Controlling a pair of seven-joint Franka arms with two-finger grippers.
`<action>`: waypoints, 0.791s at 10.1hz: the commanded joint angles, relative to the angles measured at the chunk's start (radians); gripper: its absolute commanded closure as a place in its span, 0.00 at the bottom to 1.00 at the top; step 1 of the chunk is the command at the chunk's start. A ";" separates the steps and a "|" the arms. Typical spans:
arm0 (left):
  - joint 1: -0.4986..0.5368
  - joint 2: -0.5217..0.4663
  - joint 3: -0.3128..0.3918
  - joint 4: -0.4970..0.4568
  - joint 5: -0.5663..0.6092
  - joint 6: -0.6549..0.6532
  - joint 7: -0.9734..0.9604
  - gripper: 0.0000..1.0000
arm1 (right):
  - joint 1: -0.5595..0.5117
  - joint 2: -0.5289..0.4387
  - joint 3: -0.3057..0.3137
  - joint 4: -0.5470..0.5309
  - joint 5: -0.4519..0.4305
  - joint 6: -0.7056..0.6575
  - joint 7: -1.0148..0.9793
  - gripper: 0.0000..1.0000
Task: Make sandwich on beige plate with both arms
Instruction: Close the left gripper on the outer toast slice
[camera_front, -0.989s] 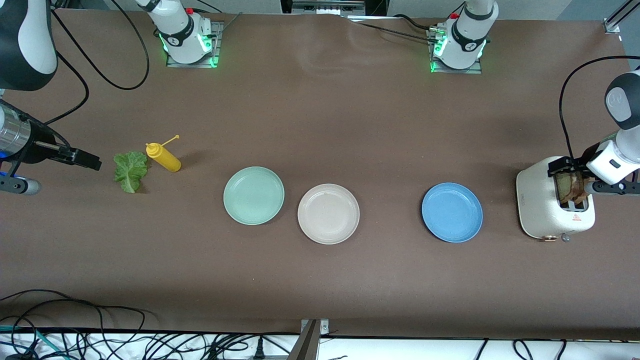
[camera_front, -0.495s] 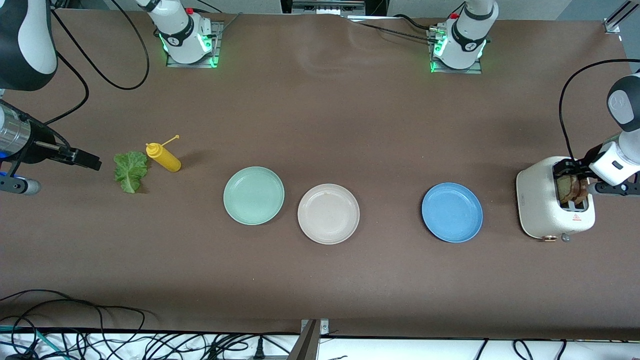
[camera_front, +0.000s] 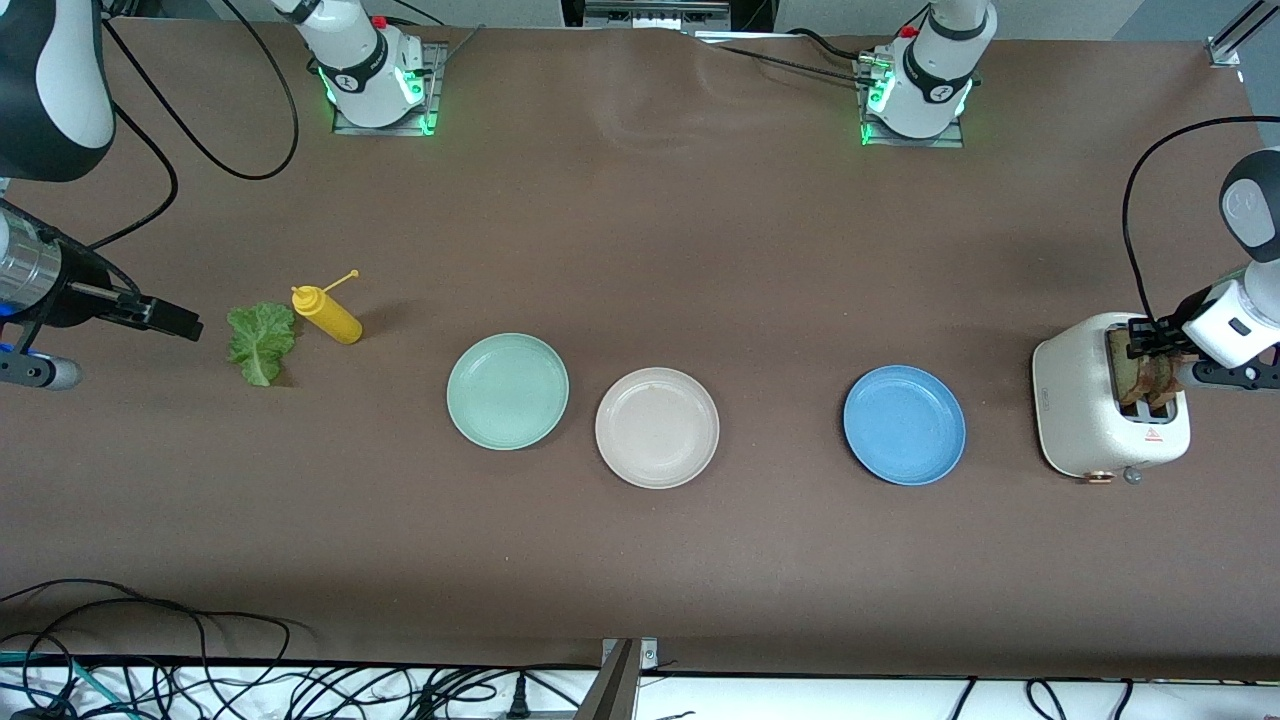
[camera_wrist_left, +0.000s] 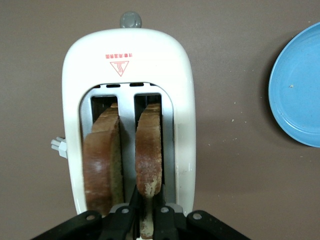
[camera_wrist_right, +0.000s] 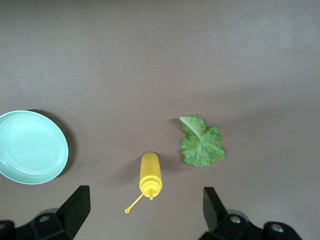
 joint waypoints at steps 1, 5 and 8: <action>0.003 -0.019 0.000 0.017 0.022 -0.016 0.017 1.00 | -0.005 -0.024 0.002 -0.026 -0.001 0.006 -0.003 0.00; -0.016 -0.148 -0.003 0.076 0.022 -0.169 0.017 1.00 | -0.005 -0.025 0.002 -0.026 -0.001 0.008 -0.003 0.00; -0.043 -0.284 -0.006 0.109 0.024 -0.304 0.015 1.00 | -0.005 -0.025 0.002 -0.026 -0.001 0.006 -0.003 0.00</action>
